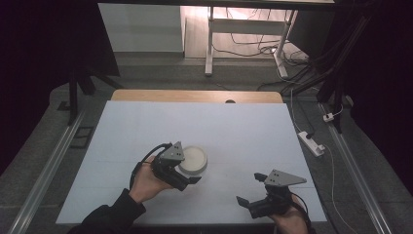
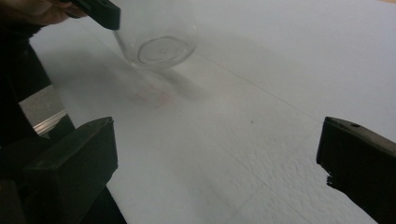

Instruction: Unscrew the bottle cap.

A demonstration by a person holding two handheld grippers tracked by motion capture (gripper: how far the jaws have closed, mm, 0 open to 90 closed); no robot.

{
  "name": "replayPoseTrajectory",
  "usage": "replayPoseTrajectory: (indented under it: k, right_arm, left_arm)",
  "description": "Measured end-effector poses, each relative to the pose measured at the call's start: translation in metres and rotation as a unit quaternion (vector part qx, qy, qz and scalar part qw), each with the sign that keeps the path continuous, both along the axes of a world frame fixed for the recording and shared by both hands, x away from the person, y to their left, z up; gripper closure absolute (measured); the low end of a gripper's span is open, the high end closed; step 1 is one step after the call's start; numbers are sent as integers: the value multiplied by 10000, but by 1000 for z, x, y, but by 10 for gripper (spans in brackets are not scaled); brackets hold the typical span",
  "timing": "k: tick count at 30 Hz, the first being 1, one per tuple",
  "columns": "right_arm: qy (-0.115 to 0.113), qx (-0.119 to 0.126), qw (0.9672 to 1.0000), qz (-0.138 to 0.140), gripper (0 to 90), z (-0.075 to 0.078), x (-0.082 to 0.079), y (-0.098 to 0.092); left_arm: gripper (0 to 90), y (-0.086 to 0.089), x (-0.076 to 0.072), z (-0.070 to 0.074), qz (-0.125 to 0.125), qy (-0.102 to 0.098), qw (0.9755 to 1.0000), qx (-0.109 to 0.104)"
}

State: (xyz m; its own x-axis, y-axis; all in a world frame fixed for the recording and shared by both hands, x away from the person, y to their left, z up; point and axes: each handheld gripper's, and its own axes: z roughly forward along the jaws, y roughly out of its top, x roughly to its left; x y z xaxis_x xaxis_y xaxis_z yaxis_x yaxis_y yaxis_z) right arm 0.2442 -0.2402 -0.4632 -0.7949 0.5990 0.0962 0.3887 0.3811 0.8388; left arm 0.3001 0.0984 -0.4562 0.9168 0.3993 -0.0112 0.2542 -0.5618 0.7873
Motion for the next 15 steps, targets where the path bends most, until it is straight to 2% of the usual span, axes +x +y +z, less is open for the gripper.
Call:
replayPoseTrajectory:
  k: [8,15]
  right_arm:
    - [-105,-4,9995,286,0,11,5,16]
    - [-251,-31,9990,366,0,18,11,29]
  left_arm:
    - [77,0,0,0,-70,26,10000,-25]
    - [77,1,1,0,-113,78,9998,-108]
